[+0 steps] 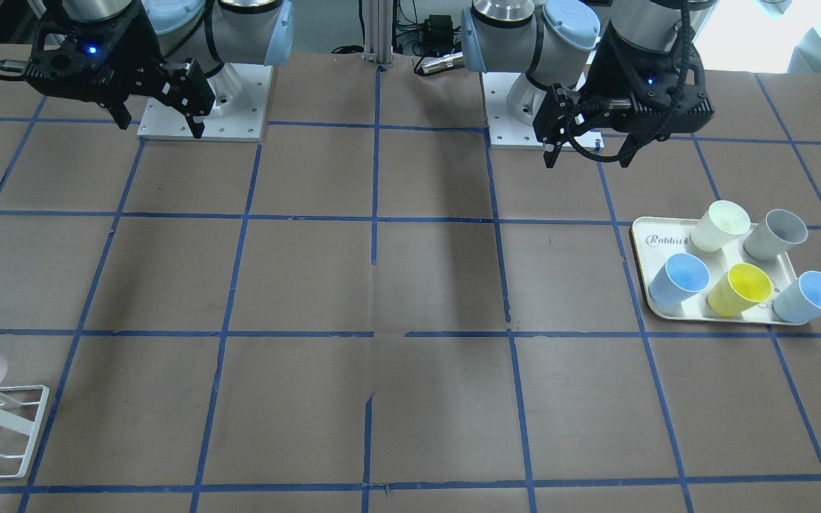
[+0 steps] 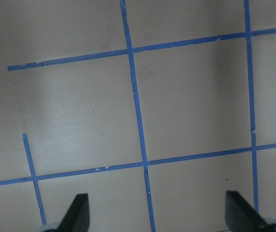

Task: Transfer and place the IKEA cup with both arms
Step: 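Move the right gripper over the pink cup in the white wire rack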

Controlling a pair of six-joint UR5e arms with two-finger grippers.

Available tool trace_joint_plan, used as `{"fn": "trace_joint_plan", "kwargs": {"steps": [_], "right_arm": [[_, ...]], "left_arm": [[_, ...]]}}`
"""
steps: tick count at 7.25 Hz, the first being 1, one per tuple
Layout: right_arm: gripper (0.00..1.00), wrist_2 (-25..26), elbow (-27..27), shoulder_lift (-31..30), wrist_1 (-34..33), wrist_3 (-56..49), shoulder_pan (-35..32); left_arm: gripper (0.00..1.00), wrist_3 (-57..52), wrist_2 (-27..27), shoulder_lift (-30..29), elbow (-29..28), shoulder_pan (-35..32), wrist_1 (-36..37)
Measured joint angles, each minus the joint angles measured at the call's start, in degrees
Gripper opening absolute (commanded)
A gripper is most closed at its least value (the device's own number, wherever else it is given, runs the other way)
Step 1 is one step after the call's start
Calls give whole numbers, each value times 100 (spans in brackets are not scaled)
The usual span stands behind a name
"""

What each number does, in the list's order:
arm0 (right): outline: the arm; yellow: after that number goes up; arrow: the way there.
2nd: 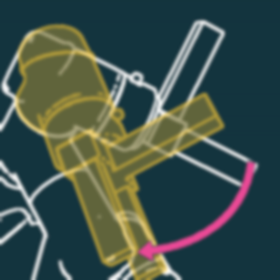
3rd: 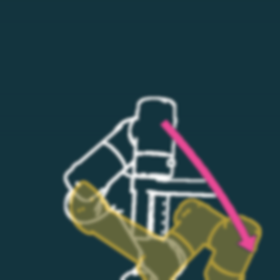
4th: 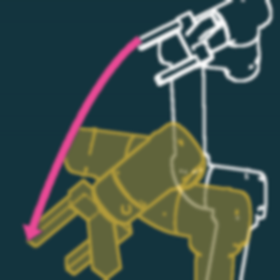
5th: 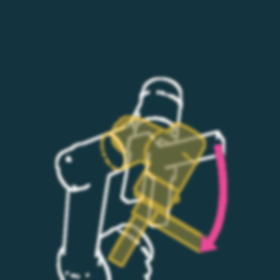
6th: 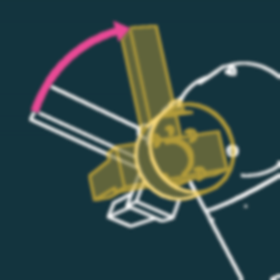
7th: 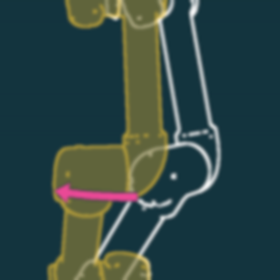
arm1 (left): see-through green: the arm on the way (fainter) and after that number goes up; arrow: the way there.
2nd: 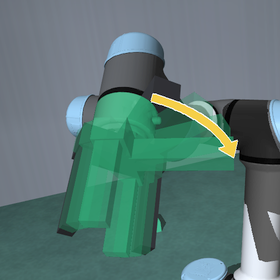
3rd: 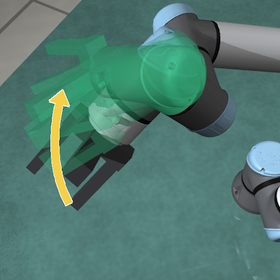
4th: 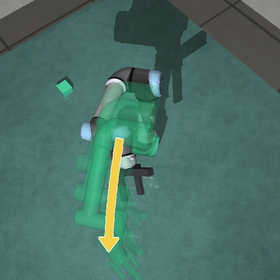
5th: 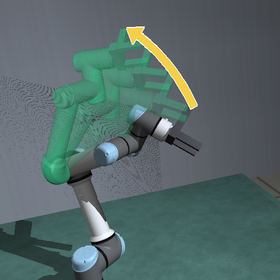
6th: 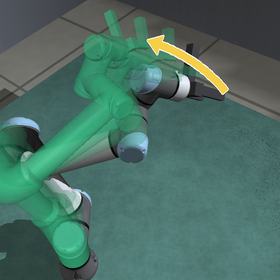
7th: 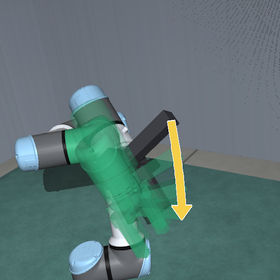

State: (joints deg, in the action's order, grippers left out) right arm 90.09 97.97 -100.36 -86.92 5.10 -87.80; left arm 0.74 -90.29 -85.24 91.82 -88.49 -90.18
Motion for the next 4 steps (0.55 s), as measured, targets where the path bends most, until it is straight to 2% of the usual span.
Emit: {"fn": "trace_joint_plan", "kwargs": {"steps": [4], "right_arm": [[100, 26, 2, 34, -45, -130, 166]], "left_arm": [[100, -3, 1, -24, -2, 7, 0]]}}
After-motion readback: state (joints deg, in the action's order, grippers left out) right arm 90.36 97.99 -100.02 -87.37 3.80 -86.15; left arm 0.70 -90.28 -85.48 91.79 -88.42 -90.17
